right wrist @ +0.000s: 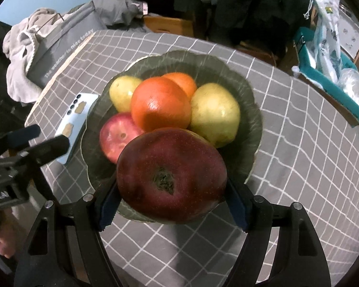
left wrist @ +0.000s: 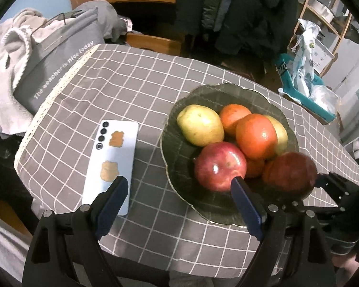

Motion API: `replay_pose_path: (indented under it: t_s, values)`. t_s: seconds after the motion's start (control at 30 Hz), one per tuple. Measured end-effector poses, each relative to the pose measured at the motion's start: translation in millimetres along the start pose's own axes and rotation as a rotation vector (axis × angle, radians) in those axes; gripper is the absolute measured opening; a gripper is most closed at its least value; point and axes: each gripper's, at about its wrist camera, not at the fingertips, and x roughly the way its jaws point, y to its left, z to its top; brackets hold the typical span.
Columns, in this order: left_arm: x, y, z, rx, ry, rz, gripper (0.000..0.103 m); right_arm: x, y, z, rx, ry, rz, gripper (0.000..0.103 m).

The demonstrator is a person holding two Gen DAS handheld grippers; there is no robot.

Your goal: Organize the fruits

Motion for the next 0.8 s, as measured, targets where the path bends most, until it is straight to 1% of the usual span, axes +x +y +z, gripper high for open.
replay_pose_path:
  t_s: [0.13,0.27,0.37,0.57,0.8]
  values:
    - [-5.6,4.1,0.4,-0.006,-0.009,0.002,0.089,4.7,2.8,-2.6,-0.003,0.015,-0.011,0.079]
    - [-12.8,6.7,1.7,-0.013,-0.021,0.000,0.089,6.1,3.5,-4.4,0.000,0.012,-0.010,0.081]
    - [-18.4,7.3,3.3,-0.014,-0.033,-0.004,0.089,-5.1,5.0,-1.4,-0.007,-0.043,-0.007,0.087]
    - [-34.8,4.2,7.6,-0.006,-0.071,-0.014,0.089,-27.8,4.5,6.5,-0.007,-0.098,-0.036,0.087]
    - [-64.0,-3.4,13.7,0.015,-0.145,-0.028,0.089,-65.2,-3.6,11.1,0.013,-0.180,-0.091,0.087]
